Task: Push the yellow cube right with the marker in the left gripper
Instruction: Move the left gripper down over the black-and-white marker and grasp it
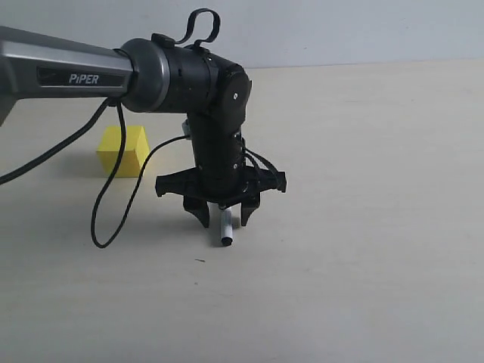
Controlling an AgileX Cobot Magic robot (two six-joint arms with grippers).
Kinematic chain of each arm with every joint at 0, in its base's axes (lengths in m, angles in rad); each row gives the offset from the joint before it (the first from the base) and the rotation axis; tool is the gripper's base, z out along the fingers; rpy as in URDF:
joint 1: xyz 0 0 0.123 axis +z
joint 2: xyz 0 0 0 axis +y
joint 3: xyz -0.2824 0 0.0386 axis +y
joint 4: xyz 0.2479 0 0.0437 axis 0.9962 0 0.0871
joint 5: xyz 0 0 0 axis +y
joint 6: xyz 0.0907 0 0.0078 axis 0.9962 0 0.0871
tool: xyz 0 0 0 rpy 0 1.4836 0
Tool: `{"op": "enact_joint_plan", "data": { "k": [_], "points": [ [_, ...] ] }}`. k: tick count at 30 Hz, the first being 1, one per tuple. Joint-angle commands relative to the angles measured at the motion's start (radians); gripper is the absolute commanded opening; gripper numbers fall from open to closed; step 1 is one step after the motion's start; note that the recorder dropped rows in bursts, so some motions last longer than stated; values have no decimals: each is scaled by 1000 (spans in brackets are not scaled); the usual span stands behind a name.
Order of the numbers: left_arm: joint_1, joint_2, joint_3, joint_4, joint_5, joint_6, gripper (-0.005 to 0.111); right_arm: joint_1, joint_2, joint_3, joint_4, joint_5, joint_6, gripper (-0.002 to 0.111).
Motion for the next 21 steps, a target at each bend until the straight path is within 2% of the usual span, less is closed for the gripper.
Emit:
{"op": "enact_joint_plan", "data": {
  "k": [1,10,12,16,20,21],
  "points": [
    [2,3,-6,-5,-9,4,54,-5,-6,5,-5,-7,-3,0],
    [2,6,-6,-5,-16,26,54,-5,-6,5,-5,-7,-3,0],
    [2,6,-6,-5,-16,28,50,-5,-6,5,-5,-7,-3,0],
    [2,6,-6,8,-19,30,29,-5,-6,5,-5,-7,-3,0],
    [-5,6,-6,32,-15,72,1,-5,-6,5,-6,-5,-3,0],
    [-6,6,-6,32,-15,103,0,-5,-6,5,-6,-5,-3,0]
  ]
}}
